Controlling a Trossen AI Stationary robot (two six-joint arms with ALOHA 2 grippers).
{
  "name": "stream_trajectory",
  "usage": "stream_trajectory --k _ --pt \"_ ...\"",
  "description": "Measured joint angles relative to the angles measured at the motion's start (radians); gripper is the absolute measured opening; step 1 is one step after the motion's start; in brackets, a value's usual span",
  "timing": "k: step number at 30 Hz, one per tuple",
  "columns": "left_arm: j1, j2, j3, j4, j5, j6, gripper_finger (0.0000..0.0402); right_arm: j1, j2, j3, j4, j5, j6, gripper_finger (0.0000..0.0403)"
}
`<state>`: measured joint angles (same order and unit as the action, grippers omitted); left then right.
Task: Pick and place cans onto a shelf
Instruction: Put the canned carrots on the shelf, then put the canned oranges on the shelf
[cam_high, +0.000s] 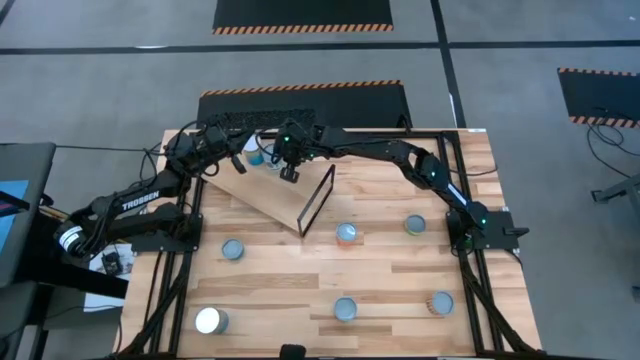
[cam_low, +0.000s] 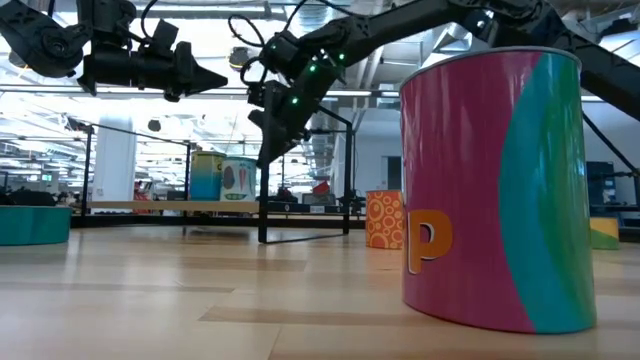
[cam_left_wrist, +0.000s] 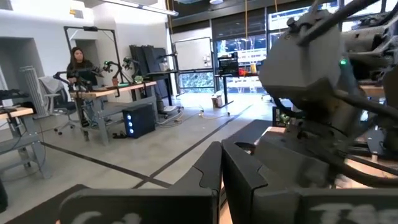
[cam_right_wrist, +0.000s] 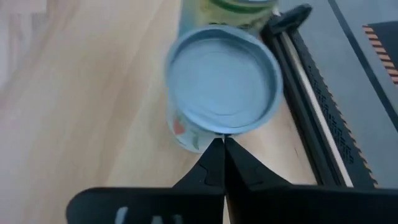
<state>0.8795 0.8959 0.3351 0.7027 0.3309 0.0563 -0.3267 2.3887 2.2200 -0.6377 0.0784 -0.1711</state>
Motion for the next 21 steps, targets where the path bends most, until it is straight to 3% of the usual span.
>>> stream_trajectory --k 6,11,14,21 --pt "0.0 0.0 0.0 -0.036 0.0 0.019 0.0002 0.048 -0.088 -0.001 -0.117 0.063 -0.103 0.0005" --pt "0.0 -0.001 0.0 -0.042 0.002 0.026 0.0002 0.096 -0.215 -0.07 -0.033 0.137 -0.129 0.0004" --pt "-0.002 -0.017 0.0 -0.052 0.014 0.025 0.0002 0.106 -0.328 -0.233 0.128 0.13 -0.127 0.0003" --pt "-0.007 -0.053 0.001 -0.085 0.024 0.011 0.0002 0.138 -0.623 -0.78 0.642 0.076 -0.048 0.0003"
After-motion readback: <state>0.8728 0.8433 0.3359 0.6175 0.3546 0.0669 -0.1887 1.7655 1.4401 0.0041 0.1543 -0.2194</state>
